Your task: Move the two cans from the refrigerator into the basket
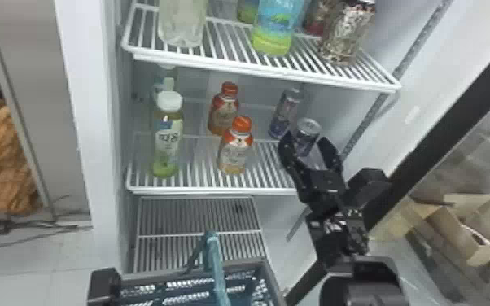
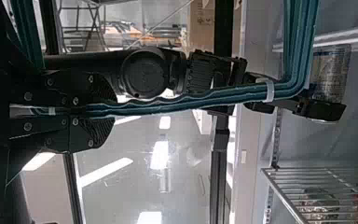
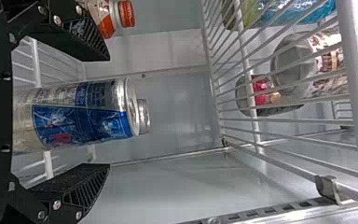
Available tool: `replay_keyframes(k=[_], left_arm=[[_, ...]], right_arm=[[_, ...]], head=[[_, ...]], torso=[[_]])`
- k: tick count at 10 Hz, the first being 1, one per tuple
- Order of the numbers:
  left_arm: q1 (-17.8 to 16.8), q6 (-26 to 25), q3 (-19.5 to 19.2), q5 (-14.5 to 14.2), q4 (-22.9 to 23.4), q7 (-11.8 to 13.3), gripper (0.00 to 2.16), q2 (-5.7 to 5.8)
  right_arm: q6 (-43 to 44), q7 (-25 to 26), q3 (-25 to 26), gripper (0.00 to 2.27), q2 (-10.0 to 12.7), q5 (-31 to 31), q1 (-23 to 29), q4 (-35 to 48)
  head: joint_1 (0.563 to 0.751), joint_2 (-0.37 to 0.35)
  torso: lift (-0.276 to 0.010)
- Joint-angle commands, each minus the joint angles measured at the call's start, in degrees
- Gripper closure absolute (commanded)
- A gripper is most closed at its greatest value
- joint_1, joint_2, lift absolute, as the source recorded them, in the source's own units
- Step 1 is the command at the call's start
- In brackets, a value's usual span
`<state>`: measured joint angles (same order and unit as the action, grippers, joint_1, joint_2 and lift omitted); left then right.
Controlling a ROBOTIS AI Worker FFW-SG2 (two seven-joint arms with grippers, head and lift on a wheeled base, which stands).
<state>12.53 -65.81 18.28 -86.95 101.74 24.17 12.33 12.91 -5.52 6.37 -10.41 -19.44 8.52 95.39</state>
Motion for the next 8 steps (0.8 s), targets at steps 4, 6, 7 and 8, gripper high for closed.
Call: replay_keyframes(k=[4,6,7,8], left_arm=[[-0.01,0.14,-0.11,0.0,0.0,0.09,1.21,0.06],[-0.01,0.14,-0.11,0.0,0.0,0.09,1.21,0.06],[-0.01,0.14,-0.11,0.0,0.0,0.09,1.21,0.15],[-0.01,0.28,-0.11,0.0,0.0,0.09,1.21,0.06]], right_arm=[[-5.59,-0.11,-0.08,0.65,-0.05,0.47,-0.37,1.57],[-5.87,-0.11,0.14,0.78,-0.05,0.47,-0.08,1.85],[-5.87,-0.11,0.37,0.82,-0.05,0.59,0.34,2.42],[-5.87,-0.11,0.72,0.82,0.04,0.47,0.76,3.4]], head=[[0.695,-0.35],[0.695,-0.35],[0.695,-0.35],[0.695,-0.35]], torso=[[-0.266],[-0.266],[-0.266],[-0.266]])
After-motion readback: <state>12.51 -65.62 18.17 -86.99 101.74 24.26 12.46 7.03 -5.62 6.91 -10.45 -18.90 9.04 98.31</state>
